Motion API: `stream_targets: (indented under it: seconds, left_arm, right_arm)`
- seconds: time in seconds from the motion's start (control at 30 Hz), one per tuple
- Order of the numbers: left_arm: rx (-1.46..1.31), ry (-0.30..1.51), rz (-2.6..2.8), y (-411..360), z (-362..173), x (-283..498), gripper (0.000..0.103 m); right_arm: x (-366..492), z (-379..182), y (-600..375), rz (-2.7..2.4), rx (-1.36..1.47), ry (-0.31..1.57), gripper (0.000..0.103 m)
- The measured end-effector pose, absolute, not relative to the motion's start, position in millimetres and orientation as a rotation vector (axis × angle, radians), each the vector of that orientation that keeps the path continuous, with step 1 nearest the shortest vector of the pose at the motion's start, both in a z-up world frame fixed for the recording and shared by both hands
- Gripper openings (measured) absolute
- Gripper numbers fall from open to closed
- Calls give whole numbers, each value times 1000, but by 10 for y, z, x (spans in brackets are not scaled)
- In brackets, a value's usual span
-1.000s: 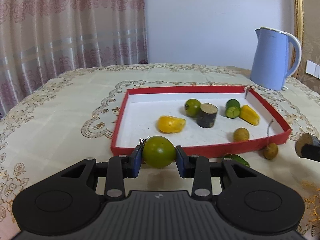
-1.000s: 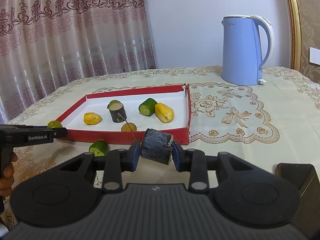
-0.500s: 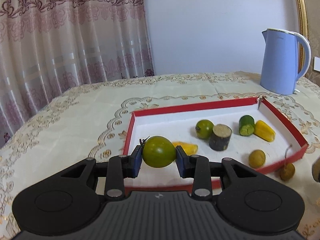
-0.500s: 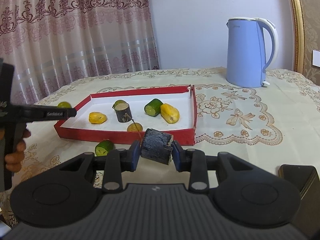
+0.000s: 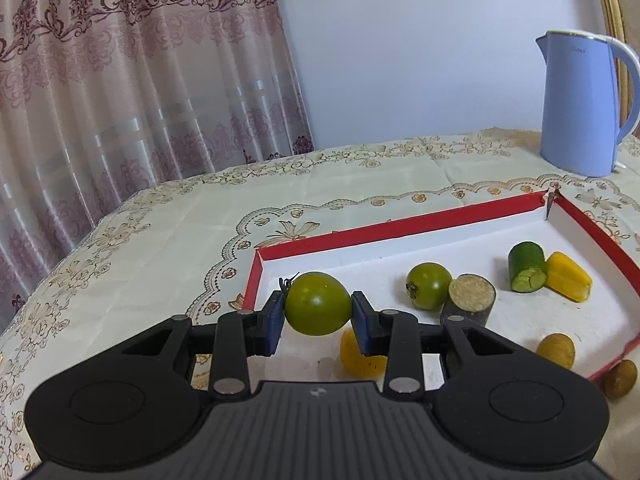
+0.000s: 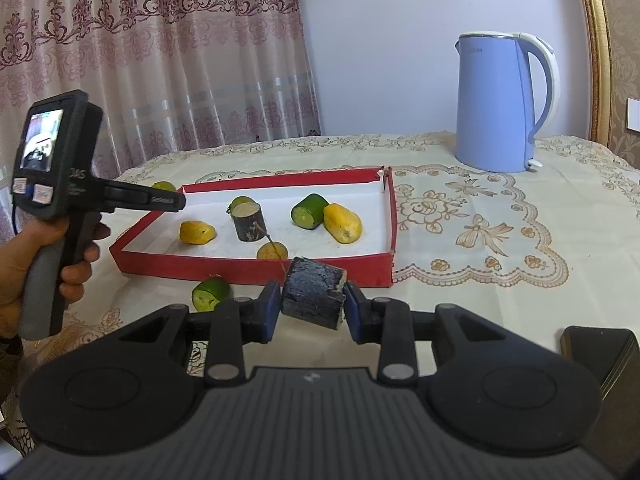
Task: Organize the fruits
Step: 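Carry the green lime into the tray and open the left tool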
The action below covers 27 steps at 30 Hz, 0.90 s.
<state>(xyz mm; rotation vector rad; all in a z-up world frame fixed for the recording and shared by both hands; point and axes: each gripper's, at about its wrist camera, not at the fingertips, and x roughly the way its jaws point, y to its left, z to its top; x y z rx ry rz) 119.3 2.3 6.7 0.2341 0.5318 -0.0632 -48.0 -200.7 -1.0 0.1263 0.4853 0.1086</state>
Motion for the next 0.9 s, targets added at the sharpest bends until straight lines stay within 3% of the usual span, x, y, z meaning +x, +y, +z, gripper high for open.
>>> stream_targets:
  seconds: [0.9]
  left_arm:
    - [279, 567, -48, -174, -35, 1537, 36]
  right_arm:
    - [-457, -12, -2004, 112, 120, 490, 32]
